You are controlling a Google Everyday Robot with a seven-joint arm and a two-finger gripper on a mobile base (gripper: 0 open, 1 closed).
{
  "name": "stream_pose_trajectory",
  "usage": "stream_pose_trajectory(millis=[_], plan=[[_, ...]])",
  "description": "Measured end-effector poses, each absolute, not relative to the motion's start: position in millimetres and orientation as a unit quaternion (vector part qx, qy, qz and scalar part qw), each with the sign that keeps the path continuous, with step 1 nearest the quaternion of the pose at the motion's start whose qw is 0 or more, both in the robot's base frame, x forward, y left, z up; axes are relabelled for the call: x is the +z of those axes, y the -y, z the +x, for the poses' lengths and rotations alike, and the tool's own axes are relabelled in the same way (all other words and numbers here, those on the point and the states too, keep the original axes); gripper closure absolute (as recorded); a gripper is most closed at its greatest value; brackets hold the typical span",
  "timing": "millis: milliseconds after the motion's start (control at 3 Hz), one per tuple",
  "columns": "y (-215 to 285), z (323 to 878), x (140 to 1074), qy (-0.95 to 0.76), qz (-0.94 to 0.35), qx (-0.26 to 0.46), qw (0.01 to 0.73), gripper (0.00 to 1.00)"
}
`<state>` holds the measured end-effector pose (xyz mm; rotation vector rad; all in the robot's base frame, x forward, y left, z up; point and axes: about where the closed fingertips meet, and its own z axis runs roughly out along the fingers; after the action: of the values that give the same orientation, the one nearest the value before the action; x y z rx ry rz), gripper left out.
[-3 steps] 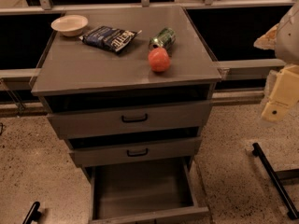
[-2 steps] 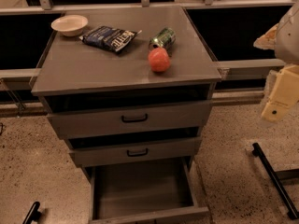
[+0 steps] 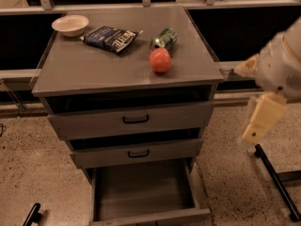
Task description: Close bottom drawer
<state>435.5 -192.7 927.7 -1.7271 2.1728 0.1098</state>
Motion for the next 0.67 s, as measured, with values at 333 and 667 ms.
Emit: stream_pose_trajectory(millis=[333,667], plan=[[161.0,416.7,856.2,-0.763,-0.592,0.133,0.221,0.0],[139.2,405.6,801.1,-0.754,-0.58,0.171,0.256,0.0]])
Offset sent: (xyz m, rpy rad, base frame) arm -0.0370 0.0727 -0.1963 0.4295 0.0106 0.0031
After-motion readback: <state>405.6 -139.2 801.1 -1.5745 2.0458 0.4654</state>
